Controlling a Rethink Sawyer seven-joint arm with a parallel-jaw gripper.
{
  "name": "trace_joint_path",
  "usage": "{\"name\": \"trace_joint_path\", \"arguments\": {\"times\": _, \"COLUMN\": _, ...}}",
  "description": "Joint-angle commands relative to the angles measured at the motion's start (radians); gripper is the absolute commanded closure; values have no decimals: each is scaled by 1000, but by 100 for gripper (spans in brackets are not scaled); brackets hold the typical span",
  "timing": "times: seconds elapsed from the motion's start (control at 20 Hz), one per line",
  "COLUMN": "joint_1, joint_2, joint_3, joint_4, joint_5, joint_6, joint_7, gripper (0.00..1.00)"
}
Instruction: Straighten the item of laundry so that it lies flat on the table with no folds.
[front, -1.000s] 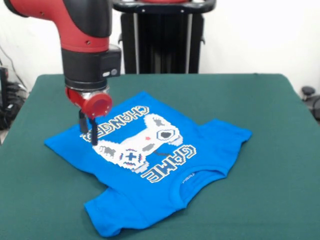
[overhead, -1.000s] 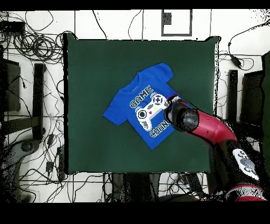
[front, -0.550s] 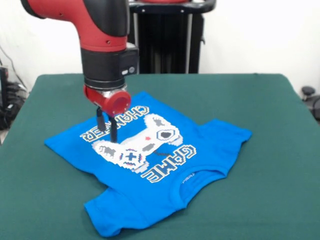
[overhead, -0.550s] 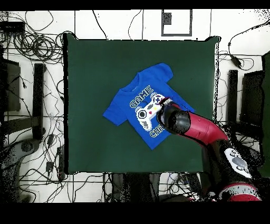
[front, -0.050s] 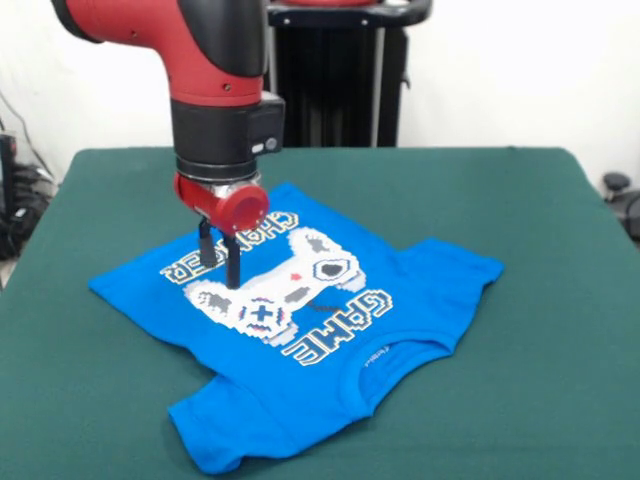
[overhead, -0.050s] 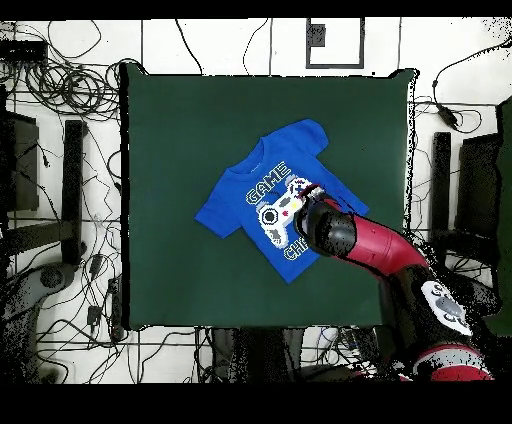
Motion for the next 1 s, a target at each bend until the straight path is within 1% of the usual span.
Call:
{"name": "trace_joint_path", "arguments": {"times": 0.05, "joint_1": 28, "joint_2": 95, "joint_3": 102, "joint_4": 91, "joint_5": -52, "joint_6": -76, "joint_7": 60, "gripper": 0}}
{"name": "trace_joint_path", "arguments": {"times": 1.0, "joint_1": 26, "joint_2": 129, "joint_3": 89, "joint_4": 127, "joint_5": -85, "joint_6": -162, "joint_7": 85, "gripper": 0}}
